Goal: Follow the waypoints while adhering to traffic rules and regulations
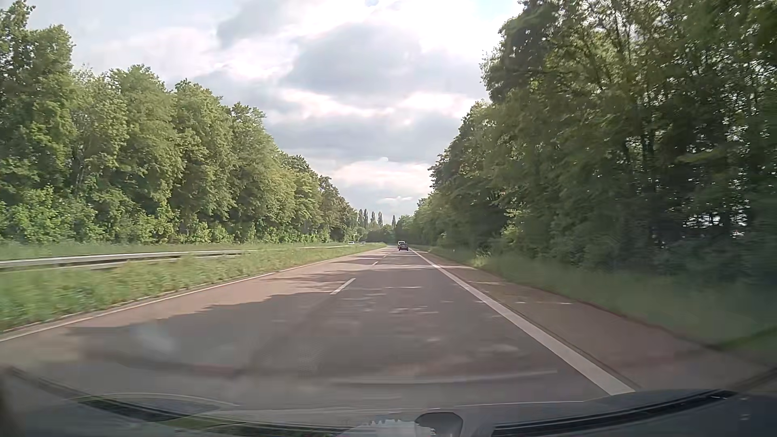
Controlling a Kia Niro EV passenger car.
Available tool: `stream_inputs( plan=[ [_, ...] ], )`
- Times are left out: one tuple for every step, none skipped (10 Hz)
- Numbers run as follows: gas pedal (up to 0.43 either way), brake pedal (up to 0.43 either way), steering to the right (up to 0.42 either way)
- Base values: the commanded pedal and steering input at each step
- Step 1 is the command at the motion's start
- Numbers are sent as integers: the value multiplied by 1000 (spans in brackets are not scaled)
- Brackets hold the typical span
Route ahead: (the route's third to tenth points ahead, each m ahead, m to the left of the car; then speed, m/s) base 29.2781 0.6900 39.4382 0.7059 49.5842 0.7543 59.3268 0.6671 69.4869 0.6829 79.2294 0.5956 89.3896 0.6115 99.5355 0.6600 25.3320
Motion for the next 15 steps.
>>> stream_inputs(
  plan=[
    [157, 0, 3],
    [157, 0, 3],
    [157, 0, 3],
    [157, 0, 3],
    [157, 0, 3],
    [157, 0, 3],
    [157, 0, 3],
    [157, 0, 3],
    [157, 0, 3],
    [157, 0, 3],
    [157, 0, 3],
    [157, 0, 3],
    [157, 0, 3],
    [157, 0, 3],
    [157, 0, 3]
  ],
)
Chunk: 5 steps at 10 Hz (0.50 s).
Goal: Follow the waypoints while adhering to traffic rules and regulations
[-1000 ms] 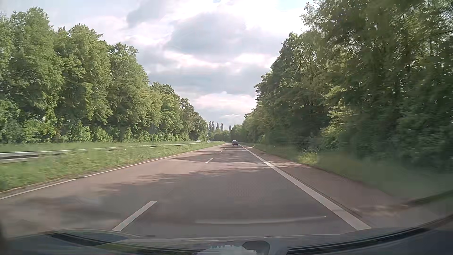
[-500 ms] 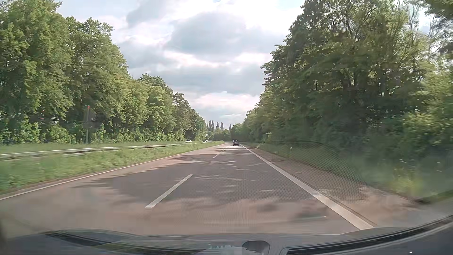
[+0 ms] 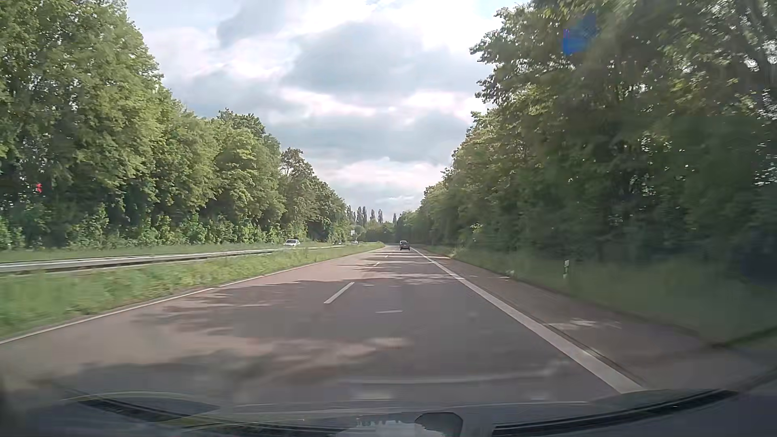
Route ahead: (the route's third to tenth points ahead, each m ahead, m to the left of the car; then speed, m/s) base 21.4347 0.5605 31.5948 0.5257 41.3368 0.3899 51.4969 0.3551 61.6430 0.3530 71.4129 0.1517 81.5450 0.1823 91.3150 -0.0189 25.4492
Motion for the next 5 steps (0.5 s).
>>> stream_inputs(
  plan=[
    [157, 0, 3],
    [157, 0, 3],
    [157, 0, 3],
    [157, 0, 3],
    [157, 0, 3]
  ],
)
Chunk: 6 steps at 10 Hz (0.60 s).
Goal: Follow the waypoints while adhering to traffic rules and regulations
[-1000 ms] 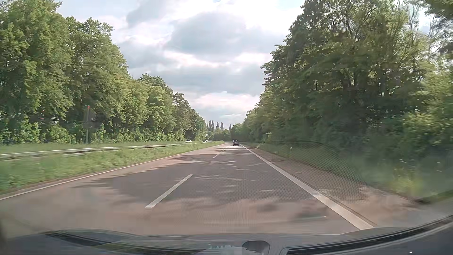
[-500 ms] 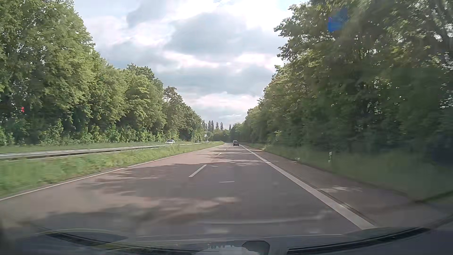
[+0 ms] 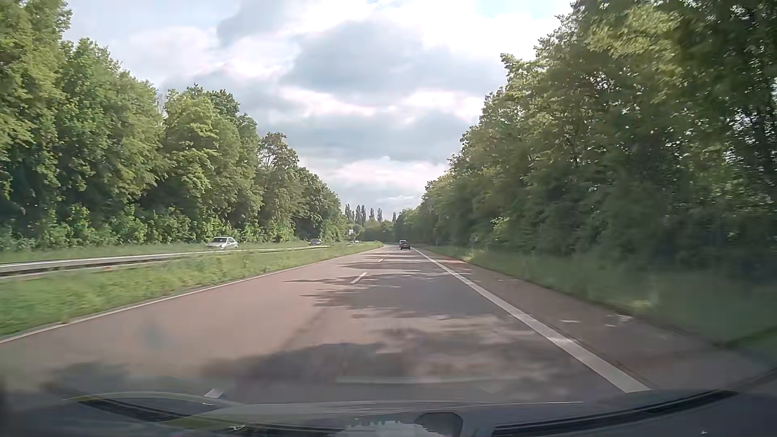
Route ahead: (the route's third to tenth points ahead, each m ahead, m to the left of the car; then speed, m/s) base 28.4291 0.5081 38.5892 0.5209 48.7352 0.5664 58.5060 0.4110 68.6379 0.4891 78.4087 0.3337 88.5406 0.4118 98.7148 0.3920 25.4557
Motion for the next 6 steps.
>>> stream_inputs(
  plan=[
    [157, 0, 3],
    [157, 0, 3],
    [157, 0, 3],
    [157, 0, 3],
    [157, 0, 3],
    [157, 0, 3]
  ],
)
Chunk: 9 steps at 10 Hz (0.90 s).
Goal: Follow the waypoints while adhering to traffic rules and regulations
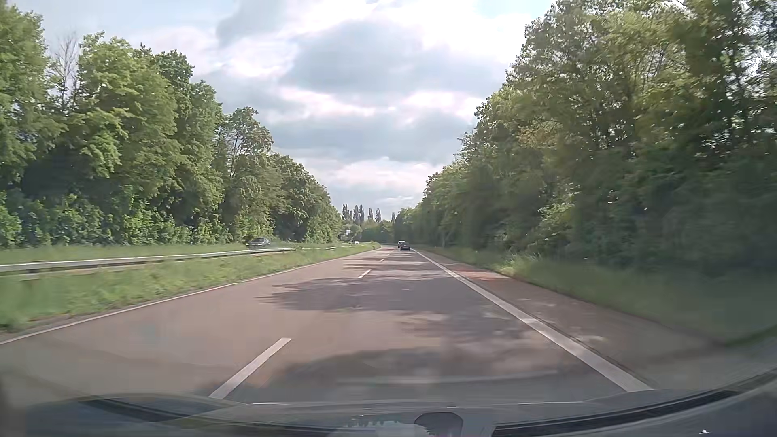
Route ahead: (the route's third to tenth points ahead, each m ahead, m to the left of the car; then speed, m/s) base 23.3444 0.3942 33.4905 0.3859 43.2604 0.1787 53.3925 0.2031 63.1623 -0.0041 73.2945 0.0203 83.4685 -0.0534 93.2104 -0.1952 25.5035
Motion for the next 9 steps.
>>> stream_inputs(
  plan=[
    [157, 0, 3],
    [157, 0, 3],
    [157, 0, 3],
    [157, 0, 3],
    [157, 0, 3],
    [157, 0, 3],
    [157, 0, 3],
    [157, 0, 3],
    [157, 0, 3]
  ],
)
